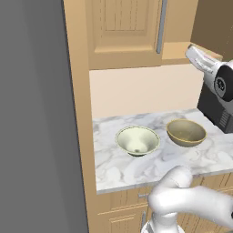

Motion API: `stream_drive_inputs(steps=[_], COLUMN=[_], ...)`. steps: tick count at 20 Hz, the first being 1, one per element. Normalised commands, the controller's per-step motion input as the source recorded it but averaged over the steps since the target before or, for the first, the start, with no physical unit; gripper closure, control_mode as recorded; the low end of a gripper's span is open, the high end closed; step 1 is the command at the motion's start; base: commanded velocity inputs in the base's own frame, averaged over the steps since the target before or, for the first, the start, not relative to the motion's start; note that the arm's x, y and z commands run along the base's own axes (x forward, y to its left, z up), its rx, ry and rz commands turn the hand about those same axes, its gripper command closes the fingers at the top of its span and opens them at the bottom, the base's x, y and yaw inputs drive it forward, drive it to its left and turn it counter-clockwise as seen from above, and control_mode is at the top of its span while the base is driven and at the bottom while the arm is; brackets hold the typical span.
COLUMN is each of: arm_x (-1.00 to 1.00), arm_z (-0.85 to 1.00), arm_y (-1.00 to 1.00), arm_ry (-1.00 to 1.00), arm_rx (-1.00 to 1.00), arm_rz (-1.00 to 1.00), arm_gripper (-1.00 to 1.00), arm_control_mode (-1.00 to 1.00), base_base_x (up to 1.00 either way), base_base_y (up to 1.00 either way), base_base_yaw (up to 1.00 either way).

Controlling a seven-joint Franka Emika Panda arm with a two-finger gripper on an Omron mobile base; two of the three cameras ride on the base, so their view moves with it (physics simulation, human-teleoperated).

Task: Open the cabinet. Pick the bowls from the counter and place them in the cabinet. Then close the cabinet.

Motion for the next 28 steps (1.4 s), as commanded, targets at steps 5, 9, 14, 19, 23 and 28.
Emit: stream_drive_inputs(steps=[5, 9, 14, 19, 23, 28], arm_x=[0.00, 0.00, 0.00, 0.02, 0.20, 0.27], arm_z=[0.22, 0.23, 0.21, 0.22, 0.23, 0.33], arm_y=[0.66, 0.44, -0.07, -0.04, 0.15, 0.00], arm_ry=[0.75, 0.26, -0.10, -0.04, -0.03, -0.01], arm_rx=[-0.67, -0.46, -0.08, -0.02, -0.09, -0.02], arm_rz=[0.00, -0.15, -0.26, -0.09, -0.11, -0.01], arm_gripper=[-1.00, -1.00, -1.00, -1.00, -1.00, -1.00], arm_control_mode=[-1.00, -1.00, -1.00, -1.00, -1.00, -1.00], base_base_x=[0.00, 0.00, 0.00, 0.00, 0.00, 0.00], base_base_y=[0.00, 0.00, 0.00, 0.00, 0.00, 0.00], base_base_yaw=[0.00, 0.00, 0.00, 0.00, 0.00, 0.00])
